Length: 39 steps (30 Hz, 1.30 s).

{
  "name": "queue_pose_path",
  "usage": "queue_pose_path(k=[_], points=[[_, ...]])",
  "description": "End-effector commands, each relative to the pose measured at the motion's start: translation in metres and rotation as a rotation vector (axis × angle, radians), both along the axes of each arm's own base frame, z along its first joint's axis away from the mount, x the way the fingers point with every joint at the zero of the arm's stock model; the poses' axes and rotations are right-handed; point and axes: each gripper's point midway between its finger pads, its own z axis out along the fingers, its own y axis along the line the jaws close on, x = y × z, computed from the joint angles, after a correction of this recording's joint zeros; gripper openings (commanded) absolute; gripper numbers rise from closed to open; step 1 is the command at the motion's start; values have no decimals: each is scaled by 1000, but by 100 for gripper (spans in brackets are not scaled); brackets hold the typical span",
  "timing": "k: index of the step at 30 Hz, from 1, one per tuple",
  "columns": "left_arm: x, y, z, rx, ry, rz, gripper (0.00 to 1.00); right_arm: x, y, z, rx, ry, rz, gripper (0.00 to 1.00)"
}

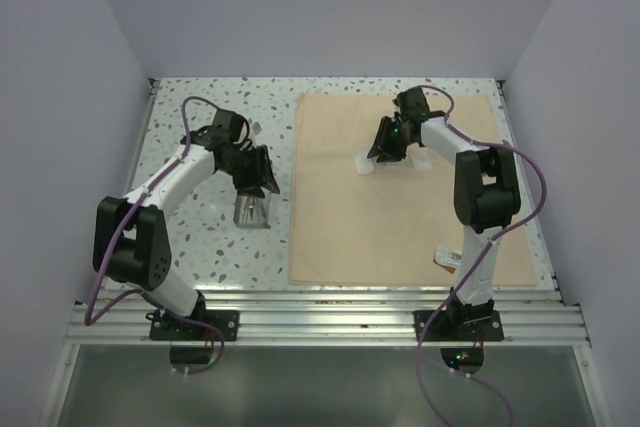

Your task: Prepare the surgical pack

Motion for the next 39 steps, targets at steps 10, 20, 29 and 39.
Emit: queue_pose_path(k=[10, 20, 29, 39], points=[[11, -12, 18, -35, -68, -17, 50, 18, 12, 9, 13, -22, 200, 40], [9, -14, 16, -42, -63, -22, 50, 5, 7, -3, -6, 2, 209, 39], [8, -16, 18, -39, -64, -29, 50, 13, 8, -19, -25, 16, 222, 41], [10, -19, 19, -50, -69, -28, 50, 7, 24, -32, -108, 41, 271, 41]])
